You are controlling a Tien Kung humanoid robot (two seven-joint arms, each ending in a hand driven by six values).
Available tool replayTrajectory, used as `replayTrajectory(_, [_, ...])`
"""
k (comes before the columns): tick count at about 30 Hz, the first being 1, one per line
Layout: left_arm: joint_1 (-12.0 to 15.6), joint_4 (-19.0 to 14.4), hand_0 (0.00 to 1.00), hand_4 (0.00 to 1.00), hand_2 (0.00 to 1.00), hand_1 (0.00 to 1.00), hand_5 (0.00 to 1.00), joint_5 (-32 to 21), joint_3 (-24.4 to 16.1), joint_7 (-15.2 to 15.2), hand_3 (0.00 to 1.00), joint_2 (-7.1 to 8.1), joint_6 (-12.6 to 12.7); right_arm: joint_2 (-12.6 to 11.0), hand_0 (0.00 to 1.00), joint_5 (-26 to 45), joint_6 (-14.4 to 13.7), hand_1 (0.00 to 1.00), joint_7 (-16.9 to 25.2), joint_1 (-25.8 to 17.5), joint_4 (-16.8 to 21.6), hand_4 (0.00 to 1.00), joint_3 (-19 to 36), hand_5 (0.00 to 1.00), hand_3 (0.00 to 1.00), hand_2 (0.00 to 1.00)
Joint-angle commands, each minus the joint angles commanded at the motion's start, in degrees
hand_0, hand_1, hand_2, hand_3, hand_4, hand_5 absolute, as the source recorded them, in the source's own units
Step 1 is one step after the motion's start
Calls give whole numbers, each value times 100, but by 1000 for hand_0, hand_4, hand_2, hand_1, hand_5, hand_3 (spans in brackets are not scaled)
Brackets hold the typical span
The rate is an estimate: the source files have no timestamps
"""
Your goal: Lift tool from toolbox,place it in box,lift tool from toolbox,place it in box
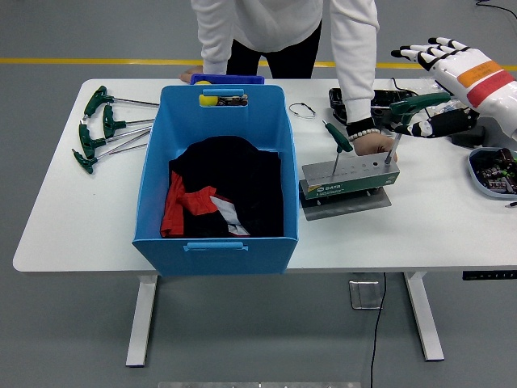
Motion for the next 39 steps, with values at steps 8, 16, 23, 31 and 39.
replayTrajectory(8, [-40,-9,826,664,846,820,998,-76,38,-29,842,4,16,281,969,703,197,888,122,1055,-1194,998,-1042,459,915,872])
replayTrajectory(16, [-74,-6,823,664,843,817,998,-131,72,-62,842,20,10,612,887,830,442,752,177,1928,-2201,998,-2036,382,809,738])
replayTrajectory(23, [-111,-24,819,664,837,812,998,-310,157,-107,841,25,47,961,881,-20,684,728,116,2252,-2977,998,-2217,370,792,712])
replayTrajectory(31, [-165,-34,816,664,835,808,998,-341,179,-105,839,28,71,1099,696,-11,733,637,161,2421,-3617,998,-2506,351,773,681])
replayTrajectory(39, [-181,-30,815,662,834,807,998,-269,159,-80,839,35,72,1124,576,344,681,589,226,2366,-3855,998,-2719,338,750,640])
